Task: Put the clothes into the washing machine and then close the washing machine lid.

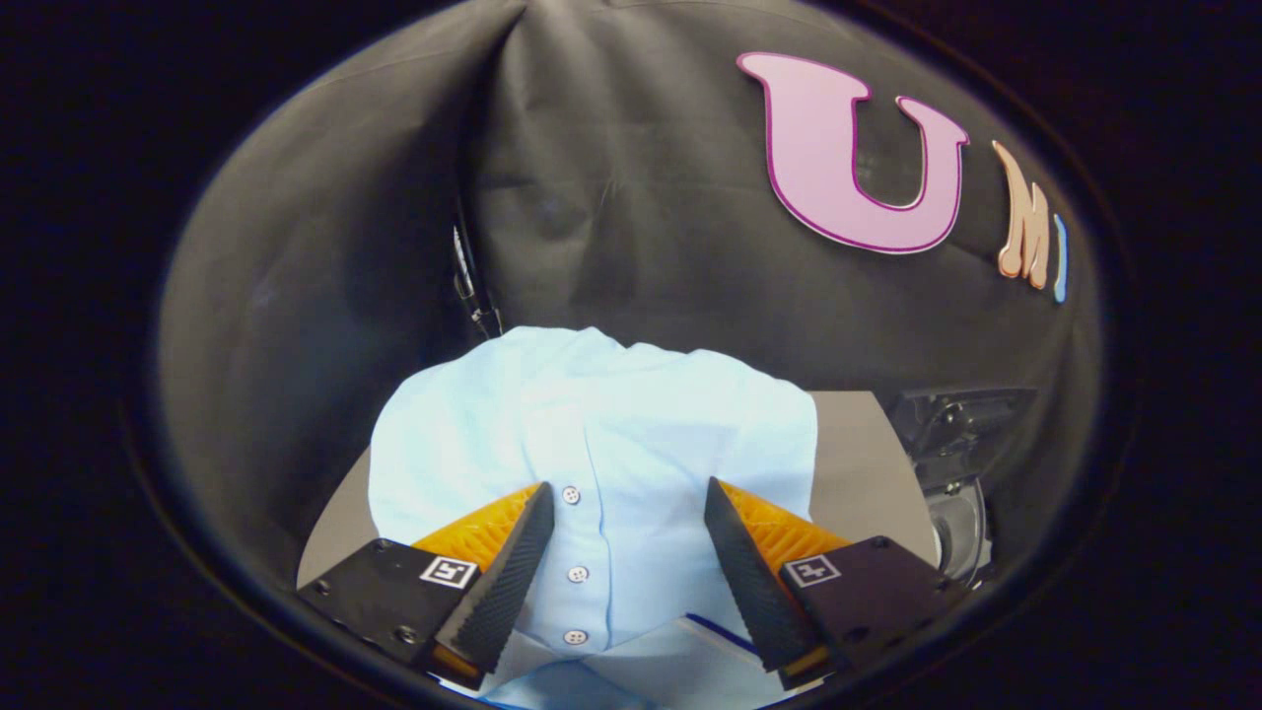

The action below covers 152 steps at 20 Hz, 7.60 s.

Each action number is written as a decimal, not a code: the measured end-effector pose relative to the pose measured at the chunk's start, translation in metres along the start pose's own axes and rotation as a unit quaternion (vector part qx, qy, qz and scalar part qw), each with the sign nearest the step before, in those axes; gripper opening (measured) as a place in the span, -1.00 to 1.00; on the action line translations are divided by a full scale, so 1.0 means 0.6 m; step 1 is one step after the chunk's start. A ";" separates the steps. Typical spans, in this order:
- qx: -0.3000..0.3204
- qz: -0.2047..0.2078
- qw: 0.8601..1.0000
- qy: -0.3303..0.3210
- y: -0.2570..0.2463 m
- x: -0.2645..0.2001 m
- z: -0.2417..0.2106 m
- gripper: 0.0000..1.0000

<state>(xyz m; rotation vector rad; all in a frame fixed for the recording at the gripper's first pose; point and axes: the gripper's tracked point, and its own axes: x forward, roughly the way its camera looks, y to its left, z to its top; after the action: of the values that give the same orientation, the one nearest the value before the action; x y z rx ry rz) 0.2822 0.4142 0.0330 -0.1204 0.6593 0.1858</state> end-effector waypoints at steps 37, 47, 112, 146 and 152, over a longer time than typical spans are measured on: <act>-0.093 -0.225 0.969 -0.044 -0.467 -0.173 -0.045 -0.98; -0.052 -0.258 0.964 0.029 -0.616 -0.103 -0.168 -0.98; 0.024 -0.054 0.965 -0.255 -0.660 0.134 0.141 0.96; 0.030 -0.098 0.943 -0.316 -0.673 0.101 0.138 0.95; 0.031 -0.102 0.942 -0.317 -0.671 0.094 0.129 0.95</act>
<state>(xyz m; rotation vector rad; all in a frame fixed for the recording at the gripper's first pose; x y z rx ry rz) 0.4564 0.0418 0.0796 -0.0604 0.0056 -0.0027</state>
